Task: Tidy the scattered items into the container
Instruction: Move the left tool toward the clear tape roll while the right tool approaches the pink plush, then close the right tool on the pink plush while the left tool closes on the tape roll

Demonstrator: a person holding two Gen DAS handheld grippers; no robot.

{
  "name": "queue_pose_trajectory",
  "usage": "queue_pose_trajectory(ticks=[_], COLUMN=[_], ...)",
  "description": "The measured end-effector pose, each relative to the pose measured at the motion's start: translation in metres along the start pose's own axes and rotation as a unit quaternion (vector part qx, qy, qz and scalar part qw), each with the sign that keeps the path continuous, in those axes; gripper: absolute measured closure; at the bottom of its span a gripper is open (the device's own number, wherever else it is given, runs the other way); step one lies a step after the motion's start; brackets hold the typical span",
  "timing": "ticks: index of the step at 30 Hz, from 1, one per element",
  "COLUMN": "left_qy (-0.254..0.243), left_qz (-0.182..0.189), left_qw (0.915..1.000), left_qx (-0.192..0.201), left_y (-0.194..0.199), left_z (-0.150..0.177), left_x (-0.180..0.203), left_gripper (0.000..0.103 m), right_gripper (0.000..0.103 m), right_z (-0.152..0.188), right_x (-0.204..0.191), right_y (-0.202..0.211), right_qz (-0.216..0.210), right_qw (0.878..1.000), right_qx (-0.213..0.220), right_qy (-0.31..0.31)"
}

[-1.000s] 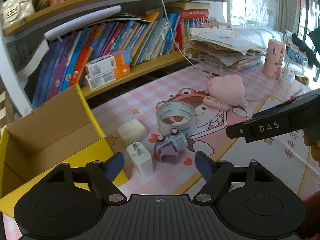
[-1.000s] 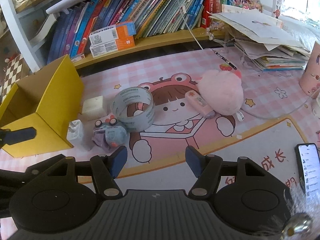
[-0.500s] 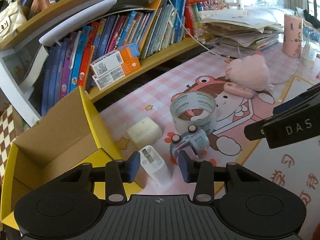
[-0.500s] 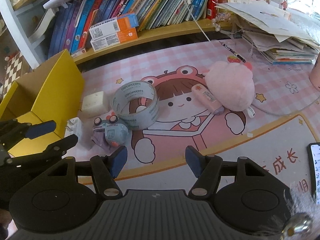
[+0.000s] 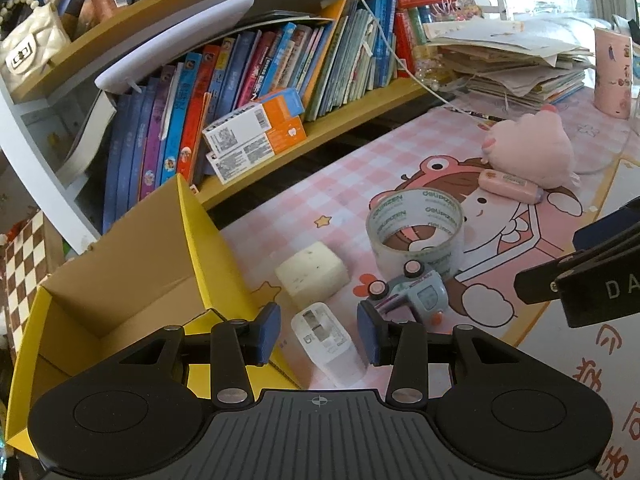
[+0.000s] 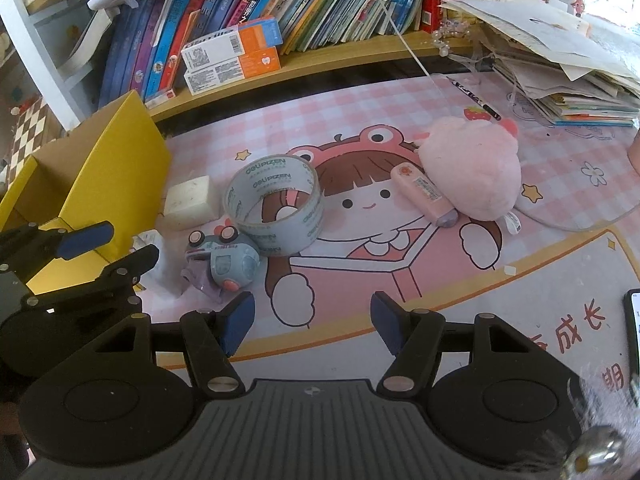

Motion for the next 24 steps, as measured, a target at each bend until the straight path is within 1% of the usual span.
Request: queue_pose_trajectory(ticks=[5,8,14,17,20,24], left_qy=[-0.003,-0.006,-0.034,-0.035,-0.032,-0.031], left_qz=[0.02,0.039,0.077,0.082,0.082,0.083], left_qw=[0.9998,0.9991,0.9963,0.996,0.9961,0.996], left_qx=[0.006,0.017,0.018,0.012,0.007,0.005], left_y=[0.002,0.004,0.002,-0.003,-0.007,-0.008], left_z=[0.0,-0.002,-0.004,-0.003,-0.003,-0.003], left_x=[0.006,0.012,0.031,0.033,0.033,0.033], left_gripper=[0.062,0.061,0.059,0.059,0.059,0.059], right_gripper=[0.04,0.04,0.04,0.04,0.044,0.044], right_z=[-0.007,-0.012,-0.021,-0.026,-0.031,-0.04], right_x=[0.01,0.018,0.031,0.039,0.049,0.06], right_y=[-0.005,-0.008,-0.016,-0.023,-0.03,-0.036], right_qz=[0.015,0.024,0.039,0.05,0.062,0.081], right_qw=[1.0,1.0,0.999,0.998,0.998,0.996], right_qx=[0.01,0.016,0.027,0.031,0.032,0.041], right_qy=[-0.006,-0.009,-0.01,-0.008,-0.01,-0.017])
Point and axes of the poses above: each gripper's, at about its wrist camera, not at the fingertips, and y roughly against the way its jaws point, x to its right, z to its underside, the point moved 5 cm from there along -y, roughly the way its jaws point, and after that the axes turned 7 degrees about z, right-handed, at the moved point
